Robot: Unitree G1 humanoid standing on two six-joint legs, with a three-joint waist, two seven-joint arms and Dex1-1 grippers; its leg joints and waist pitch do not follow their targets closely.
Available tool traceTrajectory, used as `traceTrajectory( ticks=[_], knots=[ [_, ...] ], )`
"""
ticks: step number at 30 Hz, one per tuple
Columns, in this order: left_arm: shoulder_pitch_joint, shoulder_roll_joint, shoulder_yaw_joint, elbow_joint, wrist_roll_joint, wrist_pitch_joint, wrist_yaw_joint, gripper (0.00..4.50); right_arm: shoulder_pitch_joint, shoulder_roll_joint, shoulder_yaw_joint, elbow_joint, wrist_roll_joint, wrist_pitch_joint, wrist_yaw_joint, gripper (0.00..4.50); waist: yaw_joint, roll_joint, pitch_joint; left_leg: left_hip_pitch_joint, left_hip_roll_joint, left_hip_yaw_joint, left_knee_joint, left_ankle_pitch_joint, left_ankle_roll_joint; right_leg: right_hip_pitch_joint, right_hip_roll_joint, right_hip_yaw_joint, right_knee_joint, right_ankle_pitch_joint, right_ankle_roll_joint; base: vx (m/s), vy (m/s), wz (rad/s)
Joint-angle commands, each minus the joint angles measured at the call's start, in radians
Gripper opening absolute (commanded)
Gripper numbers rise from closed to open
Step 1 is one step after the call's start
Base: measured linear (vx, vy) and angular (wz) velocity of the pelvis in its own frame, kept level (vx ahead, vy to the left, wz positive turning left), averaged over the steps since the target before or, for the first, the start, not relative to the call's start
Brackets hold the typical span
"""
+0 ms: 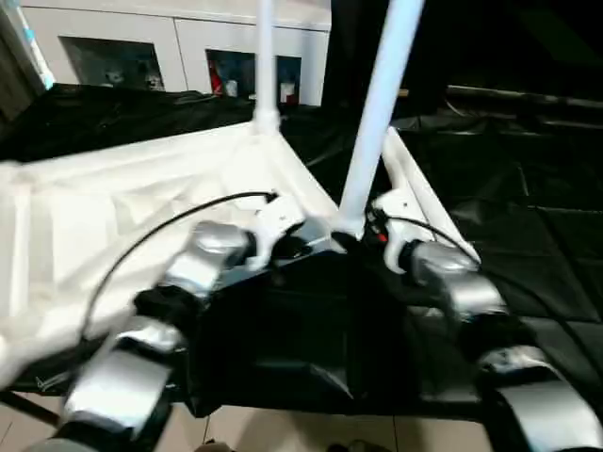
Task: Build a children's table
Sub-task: Rotate leg to tighten
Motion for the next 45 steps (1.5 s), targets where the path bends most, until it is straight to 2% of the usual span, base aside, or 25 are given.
traceTrajectory(
  ticks=[1, 4, 6, 9, 14, 15, 16, 18, 23, 24, 25, 29, 31, 32, 34, 36, 40, 42, 45],
  knots=[
    [0.025, -0.002, -0.011, -0.035, -0.042, -0.042, -0.073, 0.0, 0.004, -0.023, 0.018, -0.043, 0.0, -0.001, 0.073, 3.65, 0.001, -0.004, -0.064, -0.014, 0.019, 0.004, -0.062, -0.115, 0.095, 0.063, -0.066, 0.056, -0.073, -0.21, -0.199, 0.0, 0.0, 0.0],
    [0.054, 0.045, -0.02, -0.084, -0.071, -0.051, -0.188, 0.0, 0.018, -0.08, 0.04, -0.095, 0.026, 0.022, 0.208, 3.65, 0.002, -0.005, -0.065, -0.013, 0.023, 0.003, -0.061, -0.102, 0.103, 0.064, -0.066, 0.057, -0.065, -0.162, -0.22, 0.0, 0.0, 0.0],
    [0.061, 0.059, -0.022, -0.094, -0.072, -0.057, -0.214, 0.0, 0.021, -0.094, 0.053, -0.111, 0.029, 0.031, 0.247, 3.65, 0.004, -0.003, -0.065, -0.015, 0.023, 0.005, -0.06, -0.097, 0.11, 0.065, -0.067, 0.057, -0.062, -0.137, -0.233, 0.0, 0.0, 0.0],
    [0.071, 0.078, -0.019, -0.11, -0.081, -0.06, -0.253, 0.0, 0.02, -0.102, 0.061, -0.125, 0.035, 0.037, 0.288, 3.65, 0.006, -0.006, -0.066, -0.016, 0.023, 0.006, -0.06, -0.086, 0.103, 0.065, -0.066, 0.057, -0.06, -0.136, -0.229, 0.0, 0.0, 0.0],
    [0.078, 0.09, -0.017, -0.123, -0.08, -0.054, -0.261, 0.0, 0.021, -0.103, 0.07, -0.132, 0.035, 0.051, 0.32, 3.65, 0.007, -0.005, -0.065, -0.016, 0.024, 0.005, -0.061, -0.101, 0.087, 0.064, -0.068, 0.057, -0.063, -0.174, -0.217, 0.0, 0.0, 0.0],
    [0.08, 0.091, -0.016, -0.126, -0.081, -0.052, -0.262, 0.0, 0.022, -0.103, 0.071, -0.134, 0.036, 0.054, 0.323, 3.51, 0.006, -0.005, -0.065, -0.015, 0.024, 0.005, -0.061, -0.096, 0.087, 0.063, -0.067, 0.057, -0.063, -0.167, -0.218, 0.0, 0.0, 0.0],
    [0.083, 0.093, -0.014, -0.131, -0.083, -0.051, -0.265, 0.0, 0.024, -0.098, 0.069, -0.14, 0.045, 0.065, 0.329, 3.51, 0.006, -0.011, -0.066, -0.016, 0.023, 0.006, -0.06, -0.091, 0.089, 0.064, -0.066, 0.057, -0.062, -0.159, -0.219, 0.0, 0.0, 0.0],
    [0.085, 0.094, -0.013, -0.132, -0.083, -0.05, -0.267, 0.0, 0.026, -0.096, 0.069, -0.143, 0.046, 0.069, 0.331, 3.29, 0.007, -0.008, -0.065, -0.016, 0.023, 0.005, -0.06, -0.086, 0.091, 0.064, -0.067, 0.057, -0.061, -0.157, -0.219, 0.0, 0.0, 0.0],
    [0.083, 0.091, -0.01, -0.129, -0.081, -0.043, -0.257, 0.0, 0.042, -0.084, 0.066, -0.154, 0.047, 0.084, 0.332, 2.87, 0.008, -0.008, -0.066, -0.017, 0.022, 0.006, -0.058, -0.071, 0.097, 0.064, -0.067, 0.057, -0.059, -0.141, -0.218, 0.0, 0.0, 0.0],
    [0.081, 0.089, -0.008, -0.126, -0.079, -0.038, -0.247, 0.0, 0.044, -0.079, 0.062, -0.152, 0.047, 0.087, 0.32, 2.83, 0.008, -0.008, -0.066, -0.017, 0.022, 0.006, -0.059, -0.073, 0.095, 0.063, -0.067, 0.057, -0.06, -0.147, -0.218, 0.0, 0.0, 0.0],
    [0.067, 0.071, 0.004, -0.105, -0.071, -0.014, -0.188, 0.0, 0.044, -0.046, 0.035, -0.12, 0.043, 0.099, 0.221, 2.78, 0.007, -0.008, -0.064, -0.017, 0.022, 0.006, -0.06, -0.081, 0.087, 0.062, -0.067, 0.057, -0.062, -0.164, -0.214, 0.0, 0.0, 0.0],
    [0.052, 0.052, 0.012, -0.083, -0.059, 0.001, -0.129, 0.0, 0.037, -0.016, 0.013, -0.086, 0.033, 0.102, 0.12, 2.74, 0.001, -0.008, -0.063, -0.015, 0.02, 0.005, -0.063, -0.11, 0.057, 0.06, -0.068, 0.057, -0.07, -0.24, -0.188, 0.0, 0.0, 0.0],
    [0.002, -0.01, 0.03, -0.011, -0.03, 0.043, 0.031, 0.0, 0.009, 0.067, -0.035, -0.001, 0.022, 0.125, -0.137, 2.73, -0.002, -0.008, -0.06, -0.014, 0.016, 0.005, -0.063, -0.114, 0.039, 0.056, -0.066, 0.058, -0.076, -0.279, -0.169, 0.0, 0.0, 0.0],
    [-0.005, -0.02, 0.033, 0.0, -0.027, 0.05, 0.055, 0.0, 0.005, 0.077, -0.041, 0.01, 0.022, 0.127, -0.169, 2.73, -0.004, -0.007, -0.062, -0.012, 0.015, 0.005, -0.064, -0.115, 0.031, 0.055, -0.066, 0.057, -0.076, -0.294, -0.165, 0.0, 0.0, 0.0],
    [-0.056, -0.091, 0.06, 0.068, -0.018, 0.091, 0.228, 0.0, -0.039, 0.155, -0.093, 0.083, 0.041, 0.143, -0.369, 2.73, -0.004, -0.004, -0.062, -0.01, 0.016, 0.004, -0.064, -0.115, 0.017, 0.054, -0.066, 0.057, -0.079, -0.306, -0.16, 0.0, 0.0, 0.0],
    [-0.074, -0.122, 0.056, 0.088, -0.006, 0.098, 0.287, 0.0, -0.061, 0.193, -0.104, 0.113, 0.045, 0.142, -0.434, 2.73, 0.0, -0.005, -0.063, -0.011, 0.013, 0.004, -0.064, -0.118, 0.021, 0.056, -0.066, 0.057, -0.079, -0.296, -0.158, 0.0, 0.0, 0.0],
    [-0.085, -0.173, 0.037, 0.088, -0.004, 0.103, 0.297, 0.0, -0.088, 0.249, -0.07, 0.141, 0.015, 0.085, -0.45, 2.73, 0.004, -0.005, -0.066, -0.014, 0.013, 0.005, -0.062, -0.097, 0.046, 0.058, -0.066, 0.057, -0.073, -0.224, -0.169, 0.0, 0.0, 0.0],
    [-0.089, -0.175, 0.028, 0.101, 0.009, 0.081, 0.291, 0.0, -0.097, 0.261, -0.075, 0.147, 0.018, 0.065, -0.428, 3.29, 0.004, -0.005, -0.066, -0.015, 0.014, 0.005, -0.063, -0.093, 0.057, 0.06, -0.066, 0.056, -0.071, -0.204, -0.174, 0.0, 0.0, 0.0],
    [-0.092, -0.164, 0.029, 0.114, 0.013, 0.061, 0.283, 0.0, -0.106, 0.253, -0.07, 0.154, 0.008, 0.039, -0.405, 3.45, 0.003, -0.006, -0.064, -0.014, 0.013, 0.006, -0.063, -0.114, 0.065, 0.059, -0.066, 0.056, -0.076, -0.222, -0.175, 0.0, 0.0, 0.0]
  ],
)
